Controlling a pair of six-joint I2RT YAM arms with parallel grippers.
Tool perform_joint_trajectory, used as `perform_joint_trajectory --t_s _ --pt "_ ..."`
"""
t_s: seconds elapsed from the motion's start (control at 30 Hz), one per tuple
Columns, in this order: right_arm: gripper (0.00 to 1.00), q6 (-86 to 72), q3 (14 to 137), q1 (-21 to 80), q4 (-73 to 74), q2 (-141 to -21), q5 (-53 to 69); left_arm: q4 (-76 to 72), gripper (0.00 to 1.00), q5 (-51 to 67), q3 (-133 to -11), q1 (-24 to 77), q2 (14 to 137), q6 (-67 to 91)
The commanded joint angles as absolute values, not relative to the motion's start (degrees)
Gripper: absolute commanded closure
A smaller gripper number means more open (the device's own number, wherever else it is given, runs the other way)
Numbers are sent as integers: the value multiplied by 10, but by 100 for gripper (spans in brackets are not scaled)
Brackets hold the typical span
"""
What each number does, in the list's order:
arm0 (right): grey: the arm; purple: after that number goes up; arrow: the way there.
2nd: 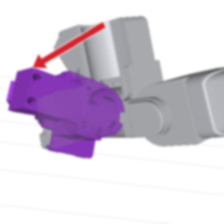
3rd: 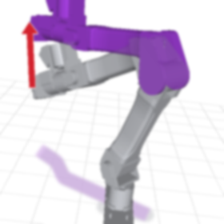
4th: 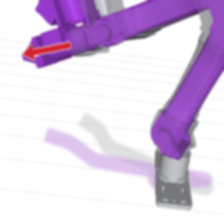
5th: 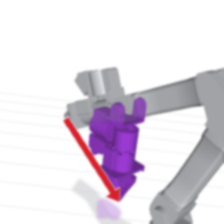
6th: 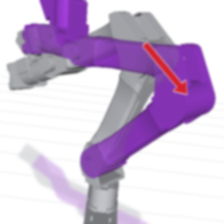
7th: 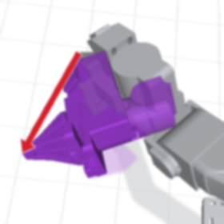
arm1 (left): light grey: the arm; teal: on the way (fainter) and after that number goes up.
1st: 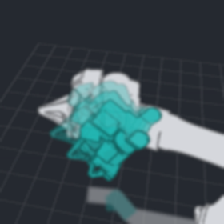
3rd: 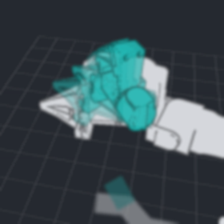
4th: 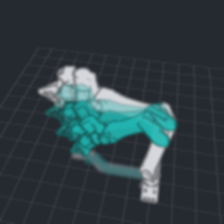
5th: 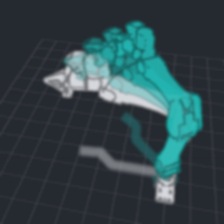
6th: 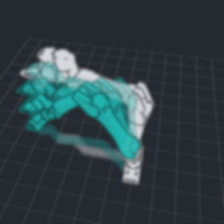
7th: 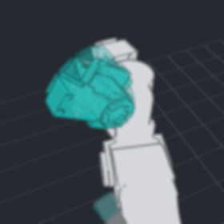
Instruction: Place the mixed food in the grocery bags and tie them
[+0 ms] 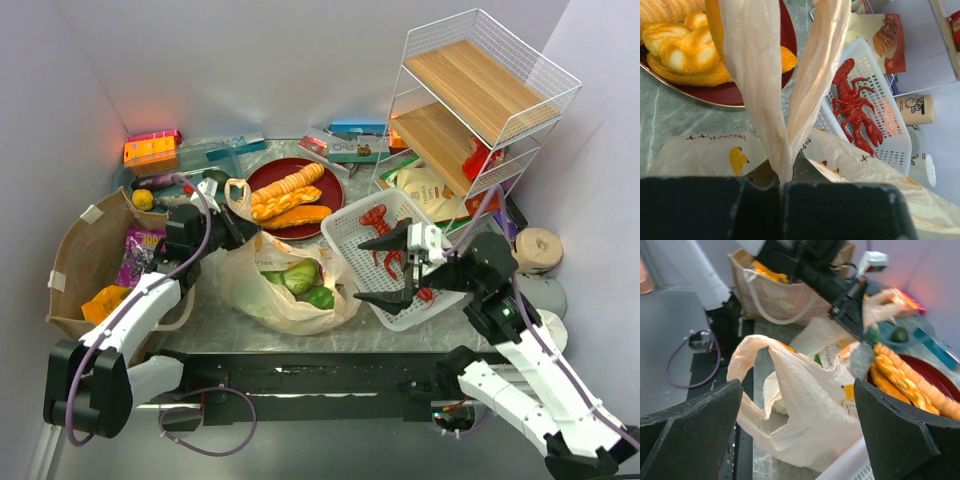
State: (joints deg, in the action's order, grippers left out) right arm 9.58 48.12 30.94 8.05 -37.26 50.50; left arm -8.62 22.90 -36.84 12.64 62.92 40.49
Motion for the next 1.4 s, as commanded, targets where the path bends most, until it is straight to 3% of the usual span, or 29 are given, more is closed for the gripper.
perform_joint_trajectory --t_s 0.0,0.27,0.57,0.9,1.0,1.1,1.13,1.2,1.37 --pt "1 123 526 321 24 -412 591 -108 99 250 -400 120 651 393" --pt "0 143 561 371 55 -474 629 -109 99 263 -406 117 669 391" --pt "0 208 594 453 127 -529 581 -105 99 265 -408 116 667 390" --pt "1 234 567 464 167 -533 517 -98 99 267 -410 116 661 390" --pt "5 233 565 464 172 -536 486 -98 99 267 -410 116 657 390" --pt "35 225 577 463 190 -541 452 -93 99 263 -410 116 650 389" --pt "61 209 582 463 191 -540 420 -92 99 261 -410 115 646 388" --pt "100 206 605 461 205 -535 389 -83 99 265 -415 110 636 388" --pt "100 141 699 461 186 -496 316 -40 99 281 -469 99 604 379"
